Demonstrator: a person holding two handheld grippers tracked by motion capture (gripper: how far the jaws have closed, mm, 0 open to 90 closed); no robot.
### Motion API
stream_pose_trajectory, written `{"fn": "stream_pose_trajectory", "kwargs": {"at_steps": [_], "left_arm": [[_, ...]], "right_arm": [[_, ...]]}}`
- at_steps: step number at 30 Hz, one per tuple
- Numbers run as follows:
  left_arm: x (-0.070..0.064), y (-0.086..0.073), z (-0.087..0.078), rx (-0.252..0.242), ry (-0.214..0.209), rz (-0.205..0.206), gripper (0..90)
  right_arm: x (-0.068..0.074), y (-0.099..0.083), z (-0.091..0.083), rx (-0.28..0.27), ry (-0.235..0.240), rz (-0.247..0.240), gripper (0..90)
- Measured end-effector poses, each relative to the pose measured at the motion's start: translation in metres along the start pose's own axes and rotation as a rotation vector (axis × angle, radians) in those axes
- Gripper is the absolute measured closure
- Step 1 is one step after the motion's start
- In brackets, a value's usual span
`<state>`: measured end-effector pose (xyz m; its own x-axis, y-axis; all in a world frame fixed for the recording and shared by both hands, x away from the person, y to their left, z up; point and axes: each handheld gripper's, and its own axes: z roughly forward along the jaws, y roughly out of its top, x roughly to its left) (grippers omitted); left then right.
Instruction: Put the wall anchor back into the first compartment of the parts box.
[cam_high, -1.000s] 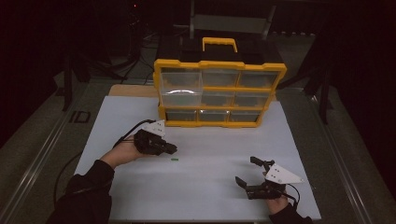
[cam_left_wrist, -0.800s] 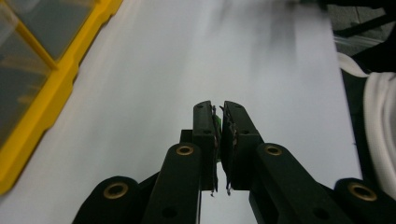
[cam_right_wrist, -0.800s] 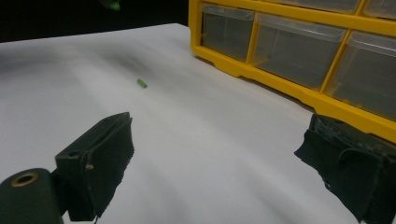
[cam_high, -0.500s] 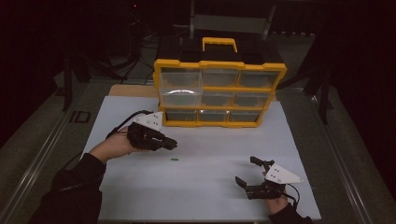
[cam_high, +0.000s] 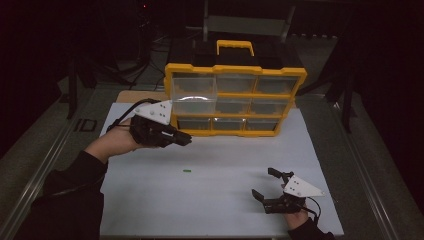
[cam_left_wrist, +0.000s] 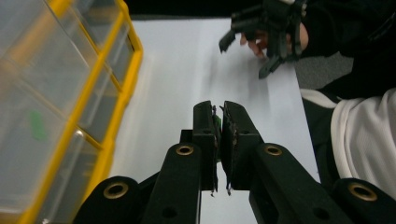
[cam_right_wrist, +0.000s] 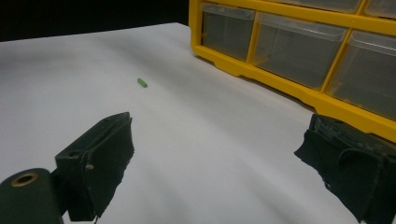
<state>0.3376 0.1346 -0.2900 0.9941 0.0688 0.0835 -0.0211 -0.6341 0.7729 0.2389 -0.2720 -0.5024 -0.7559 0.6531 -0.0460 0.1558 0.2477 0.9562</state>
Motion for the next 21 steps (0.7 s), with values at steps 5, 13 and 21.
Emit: {"fn": "stream_pose_trajectory", "kwargs": {"at_steps": [5, 13, 21], "left_arm": [[0.005, 0.016, -0.013, -0.004, 0.020, 0.013, 83.4], [0.017, 0.037, -0.030, -0.028, 0.051, 0.012, 83.4], [0.036, 0.055, -0.037, -0.009, 0.092, -0.003, 83.4]], "right_arm": [[0.000, 0.000, 0.000, 0.001, -0.004, -0.001, 8.0], [0.000, 0.000, 0.000, 0.000, -0.004, -0.001, 8.0], [0.000, 0.000, 0.000, 0.000, -0.003, 0.000, 8.0]]}}
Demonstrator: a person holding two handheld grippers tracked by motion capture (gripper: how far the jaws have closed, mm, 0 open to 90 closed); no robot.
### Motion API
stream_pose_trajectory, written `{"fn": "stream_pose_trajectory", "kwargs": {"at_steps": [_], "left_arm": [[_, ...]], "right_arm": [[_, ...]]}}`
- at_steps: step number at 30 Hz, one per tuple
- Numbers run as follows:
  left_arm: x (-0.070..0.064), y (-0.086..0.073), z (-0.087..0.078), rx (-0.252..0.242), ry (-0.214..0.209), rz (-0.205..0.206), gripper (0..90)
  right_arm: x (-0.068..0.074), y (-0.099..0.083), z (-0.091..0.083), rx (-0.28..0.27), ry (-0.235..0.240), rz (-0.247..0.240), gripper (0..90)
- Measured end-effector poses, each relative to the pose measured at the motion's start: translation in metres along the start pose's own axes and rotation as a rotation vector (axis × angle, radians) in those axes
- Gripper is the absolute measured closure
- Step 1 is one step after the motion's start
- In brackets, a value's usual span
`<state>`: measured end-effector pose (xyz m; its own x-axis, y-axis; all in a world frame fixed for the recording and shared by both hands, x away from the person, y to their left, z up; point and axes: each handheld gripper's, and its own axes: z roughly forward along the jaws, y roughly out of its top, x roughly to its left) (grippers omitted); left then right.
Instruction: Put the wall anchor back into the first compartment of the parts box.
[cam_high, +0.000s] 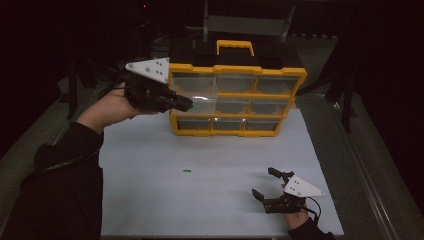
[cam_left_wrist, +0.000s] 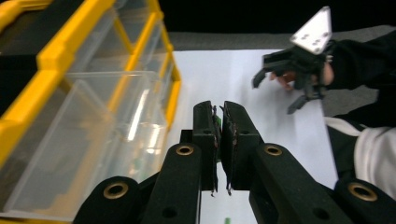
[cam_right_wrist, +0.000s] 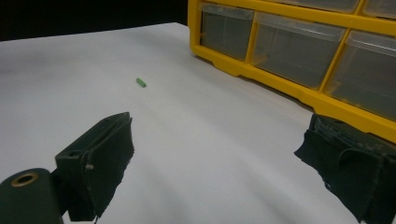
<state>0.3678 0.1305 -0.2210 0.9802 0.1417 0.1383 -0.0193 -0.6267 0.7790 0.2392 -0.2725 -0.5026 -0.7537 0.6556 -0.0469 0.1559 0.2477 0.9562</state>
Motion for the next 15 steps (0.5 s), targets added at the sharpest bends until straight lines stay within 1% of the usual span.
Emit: {"fn": "stream_pose_trajectory", "kwargs": {"at_steps": [2, 3, 4, 5, 6, 8, 9, 10, 11, 12, 13, 14, 15], "left_arm": [[0.005, 0.003, 0.000, -0.006, 0.018, -0.008, 83.4], [0.007, 0.004, 0.000, -0.019, 0.020, -0.018, 83.4], [0.010, 0.004, 0.000, -0.028, 0.037, -0.028, 83.4], [0.013, 0.004, 0.000, -0.046, 0.037, -0.041, 83.4], [0.015, 0.003, -0.001, -0.061, 0.049, -0.047, 83.3], [0.020, 0.002, -0.001, -0.084, 0.051, -0.064, 83.3], [0.022, 0.002, 0.000, -0.088, 0.067, -0.070, 83.3], [0.025, 0.001, 0.001, -0.096, 0.066, -0.084, 83.3], [0.027, 0.000, 0.001, -0.104, 0.079, -0.087, 83.3], [0.030, -0.001, 0.001, -0.113, 0.091, -0.108, 83.3], [0.033, -0.002, 0.002, -0.116, 0.094, -0.125, 83.3], [0.035, -0.002, 0.002, -0.116, 0.109, -0.123, 83.3], [0.036, -0.003, 0.003, -0.119, 0.121, -0.141, 83.3]], "right_arm": [[0.000, 0.000, 0.000, 0.002, 0.000, -0.006, 8.0], [0.000, 0.000, 0.000, 0.002, 0.002, -0.003, 8.0], [0.000, 0.000, 0.000, 0.001, 0.002, -0.001, 8.0], [0.000, 0.000, 0.000, 0.001, 0.002, -0.001, 8.0], [0.000, 0.000, 0.000, 0.000, 0.002, -0.001, 8.0], [0.000, 0.000, 0.000, 0.000, 0.003, 0.002, 8.0], [0.000, 0.000, 0.000, -0.001, 0.002, 0.002, 8.0], [0.000, 0.000, 0.000, 0.000, 0.003, 0.001, 8.0], [0.000, 0.000, 0.000, 0.001, 0.004, 0.003, 8.0], [0.000, -0.001, 0.000, 0.002, 0.004, 0.002, 8.0], [0.000, 0.000, 0.000, 0.002, 0.004, 0.002, 8.0], [0.000, 0.000, 0.000, 0.001, 0.005, -0.001, 8.0], [0.000, 0.000, 0.000, 0.000, 0.004, 0.000, 8.0]]}}
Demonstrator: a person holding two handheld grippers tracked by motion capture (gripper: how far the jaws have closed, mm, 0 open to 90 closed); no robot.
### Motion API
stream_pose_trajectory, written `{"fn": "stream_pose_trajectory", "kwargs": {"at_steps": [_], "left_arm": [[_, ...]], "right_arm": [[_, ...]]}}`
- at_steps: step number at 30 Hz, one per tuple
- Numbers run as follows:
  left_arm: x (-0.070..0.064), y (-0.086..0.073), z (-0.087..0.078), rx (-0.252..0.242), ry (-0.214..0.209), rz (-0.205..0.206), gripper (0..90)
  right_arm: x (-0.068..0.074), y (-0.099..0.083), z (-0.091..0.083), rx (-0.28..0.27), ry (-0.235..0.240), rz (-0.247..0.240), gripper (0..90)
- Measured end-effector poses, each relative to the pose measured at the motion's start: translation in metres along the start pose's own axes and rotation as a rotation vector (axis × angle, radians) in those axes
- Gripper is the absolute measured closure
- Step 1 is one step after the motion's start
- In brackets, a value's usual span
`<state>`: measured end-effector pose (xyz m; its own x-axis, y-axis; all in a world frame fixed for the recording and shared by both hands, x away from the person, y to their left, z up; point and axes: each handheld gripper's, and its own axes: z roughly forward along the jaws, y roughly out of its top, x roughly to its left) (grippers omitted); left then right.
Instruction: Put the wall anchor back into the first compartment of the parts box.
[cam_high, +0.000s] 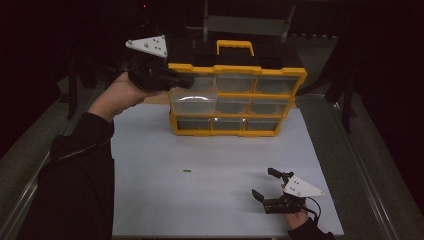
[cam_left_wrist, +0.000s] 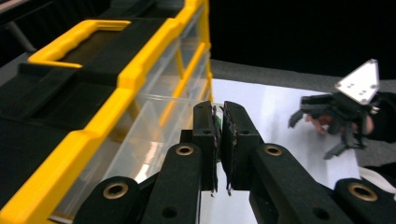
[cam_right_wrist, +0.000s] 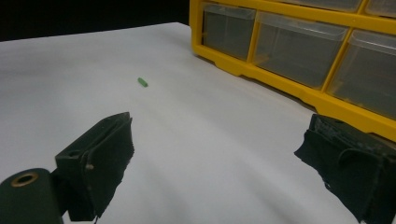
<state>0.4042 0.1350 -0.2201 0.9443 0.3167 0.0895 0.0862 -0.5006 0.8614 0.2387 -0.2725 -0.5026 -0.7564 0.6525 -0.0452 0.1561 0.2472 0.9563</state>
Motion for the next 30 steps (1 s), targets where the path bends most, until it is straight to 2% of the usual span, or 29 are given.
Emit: {"fn": "stream_pose_trajectory", "kwargs": {"at_steps": [1, 2, 3, 4, 5, 6, 7, 9, 10, 12, 13, 17, 20, 21, 23, 25, 30], "left_arm": [[0.000, 0.000, 0.000, 0.000, 0.000, 0.000, 83.3], [0.002, 0.000, 0.002, -0.001, 0.006, -0.017, 83.3], [0.005, 0.000, 0.005, 0.019, 0.043, -0.048, 83.3], [0.005, 0.000, 0.005, 0.019, 0.043, -0.048, 83.3], [0.007, -0.001, 0.008, 0.046, 0.050, -0.076, 83.2], [0.009, -0.002, 0.013, 0.099, 0.081, -0.091, 83.2], [0.010, -0.003, 0.016, 0.114, 0.076, -0.098, 83.2], [0.010, -0.003, 0.016, 0.114, 0.076, -0.098, 83.2], [0.010, -0.005, 0.022, 0.147, 0.090, -0.109, 83.2], [0.012, -0.005, 0.024, 0.152, 0.098, -0.126, 83.2], [0.011, -0.005, 0.025, 0.158, 0.101, -0.118, 83.2], [0.013, -0.006, 0.030, 0.186, 0.129, -0.132, 83.1], [0.014, -0.007, 0.031, 0.188, 0.141, -0.140, 82.4], [0.014, -0.007, 0.031, 0.178, 0.127, -0.142, 78.9], [0.013, -0.006, 0.029, 0.169, 0.129, -0.154, 68.6], [0.012, -0.005, 0.027, 0.159, 0.131, -0.156, 62.0], [0.007, -0.005, 0.019, 0.131, 0.114, -0.161, 37.2]], "right_arm": [[0.000, 0.000, 0.000, 0.000, 0.000, 0.000, 8.0], [0.000, 0.000, 0.000, -0.001, -0.001, -0.001, 8.0], [0.000, 0.000, 0.000, -0.001, -0.001, 0.002, 8.0], [-0.001, 0.000, 0.000, 0.000, -0.001, 0.001, 8.0], [0.000, -0.001, 0.000, 0.000, 0.001, 0.001, 8.0], [0.000, -0.001, 0.000, 0.000, 0.001, 0.002, 8.0], [0.000, 0.000, 0.000, -0.002, 0.000, 0.001, 8.0], [0.000, 0.000, 0.000, -0.003, -0.002, 0.000, 8.0], [0.000, 0.000, 0.000, -0.003, -0.002, 0.000, 8.0], [-0.001, 0.000, 0.000, -0.002, -0.005, 0.002, 8.0], [-0.001, 0.000, 0.000, -0.003, -0.004, 0.002, 8.0], [-0.001, 0.000, 0.000, -0.002, -0.005, 0.001, 8.0], [-0.001, 0.000, -0.001, -0.004, -0.007, 0.003, 8.0], [-0.001, 0.000, -0.001, -0.003, -0.008, 0.002, 8.0], [-0.001, 0.000, -0.001, -0.004, -0.007, 0.004, 8.0], [-0.001, 0.000, -0.001, -0.002, -0.009, 0.003, 8.0], [-0.001, 0.000, -0.001, -0.002, -0.008, 0.004, 8.0]]}}
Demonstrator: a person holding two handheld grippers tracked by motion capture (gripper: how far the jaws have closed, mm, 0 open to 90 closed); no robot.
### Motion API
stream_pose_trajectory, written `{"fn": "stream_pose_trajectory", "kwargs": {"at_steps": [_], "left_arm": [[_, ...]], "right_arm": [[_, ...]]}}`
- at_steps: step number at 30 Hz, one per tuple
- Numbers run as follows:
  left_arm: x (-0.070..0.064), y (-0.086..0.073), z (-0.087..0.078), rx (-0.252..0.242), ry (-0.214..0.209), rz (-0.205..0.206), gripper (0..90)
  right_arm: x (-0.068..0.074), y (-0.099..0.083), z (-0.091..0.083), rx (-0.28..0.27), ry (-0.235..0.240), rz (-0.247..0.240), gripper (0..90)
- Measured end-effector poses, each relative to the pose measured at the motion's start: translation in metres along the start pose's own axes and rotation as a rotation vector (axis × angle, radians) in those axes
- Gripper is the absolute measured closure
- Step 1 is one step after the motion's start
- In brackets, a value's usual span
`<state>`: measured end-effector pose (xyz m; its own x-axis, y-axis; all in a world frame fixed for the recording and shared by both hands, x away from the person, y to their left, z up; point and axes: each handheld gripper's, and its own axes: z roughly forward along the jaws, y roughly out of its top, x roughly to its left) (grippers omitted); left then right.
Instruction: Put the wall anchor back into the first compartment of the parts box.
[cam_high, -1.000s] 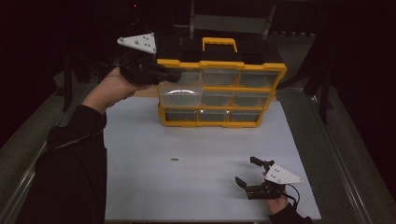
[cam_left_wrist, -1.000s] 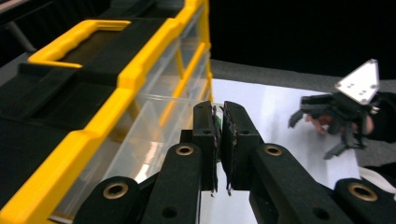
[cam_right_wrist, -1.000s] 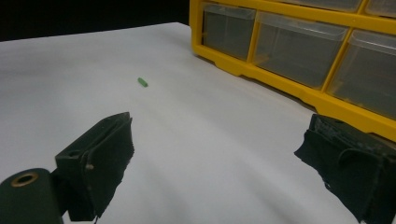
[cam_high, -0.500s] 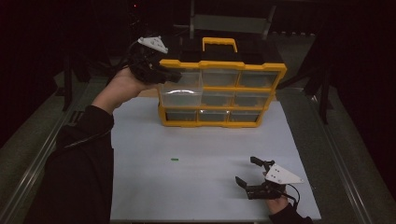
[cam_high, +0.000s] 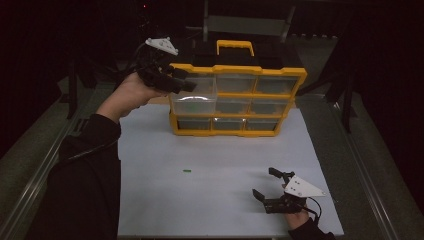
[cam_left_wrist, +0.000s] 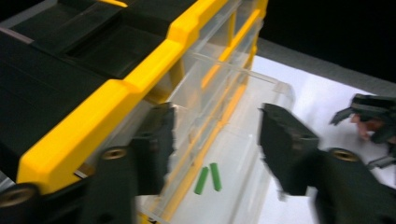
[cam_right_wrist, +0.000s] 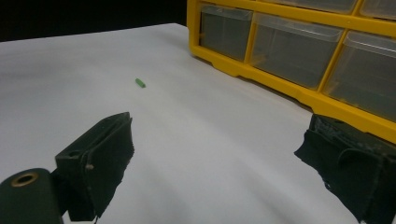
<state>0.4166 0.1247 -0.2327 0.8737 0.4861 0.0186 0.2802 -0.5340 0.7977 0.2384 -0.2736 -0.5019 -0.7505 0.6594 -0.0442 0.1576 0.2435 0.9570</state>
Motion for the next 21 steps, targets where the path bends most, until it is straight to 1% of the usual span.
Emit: {"fn": "stream_pose_trajectory", "kwargs": {"at_steps": [2, 4, 6, 7, 8, 9, 10, 12, 13, 14, 15, 16, 17, 18, 20, 21], "left_arm": [[-0.003, -0.002, -0.003, -0.005, -0.003, 0.011, 26.3], [-0.006, -0.005, -0.007, -0.005, -0.022, 0.024, 16.0], [-0.009, -0.007, -0.011, -0.013, -0.040, 0.033, 10.2], [-0.011, -0.009, -0.013, -0.015, -0.052, 0.031, 5.1], [-0.013, -0.011, -0.015, -0.017, -0.070, 0.039, 1.8], [-0.015, -0.014, -0.017, -0.021, -0.058, 0.050, 0.0], [-0.017, -0.016, -0.019, -0.028, -0.064, 0.052, 0.0], [-0.021, -0.022, -0.023, -0.043, -0.063, 0.060, 0.0], [-0.022, -0.025, -0.025, -0.047, -0.081, 0.061, 0.0], [-0.024, -0.028, -0.027, -0.047, -0.076, 0.070, 0.0], [-0.026, -0.031, -0.028, -0.050, -0.085, 0.075, 0.0], [-0.028, -0.034, -0.030, -0.054, -0.092, 0.077, 0.0], [-0.030, -0.037, -0.031, -0.055, -0.085, 0.080, 0.0], [-0.031, -0.040, -0.031, -0.056, -0.099, 0.081, 0.0], [-0.036, -0.046, -0.032, -0.054, -0.095, 0.088, 0.0], [-0.038, -0.050, -0.032, -0.054, -0.102, 0.090, 0.0]], "right_arm": [[0.000, 0.000, 0.000, 0.001, 0.000, 0.001, 8.0], [0.000, 0.000, 0.000, 0.001, -0.001, 0.000, 8.0], [0.000, 0.000, 0.000, 0.001, 0.001, -0.003, 8.0], [0.000, 0.000, 0.000, 0.001, 0.001, -0.004, 8.0], [0.000, 0.000, 0.000, 0.001, 0.001, -0.002, 8.0], [0.000, 0.000, 0.000, 0.001, 0.001, -0.001, 8.0], [0.000, 0.000, 0.000, 0.001, 0.001, -0.002, 8.0], [0.000, 0.000, 0.001, 0.001, 0.001, -0.002, 8.0], [0.000, 0.000, 0.001, 0.001, 0.001, -0.003, 8.0], [0.001, 0.000, 0.001, 0.001, 0.001, -0.002, 8.0], [0.001, 0.000, 0.001, 0.001, 0.001, -0.002, 8.0], [0.001, 0.000, 0.001, 0.002, 0.001, -0.003, 8.0], [0.001, 0.000, 0.001, 0.002, 0.001, -0.003, 8.0], [0.001, 0.000, 0.001, 0.003, 0.001, -0.002, 8.0], [0.001, 0.000, 0.001, 0.002, 0.002, -0.003, 8.0], [0.001, 0.000, 0.001, 0.004, 0.003, -0.002, 8.0]]}}
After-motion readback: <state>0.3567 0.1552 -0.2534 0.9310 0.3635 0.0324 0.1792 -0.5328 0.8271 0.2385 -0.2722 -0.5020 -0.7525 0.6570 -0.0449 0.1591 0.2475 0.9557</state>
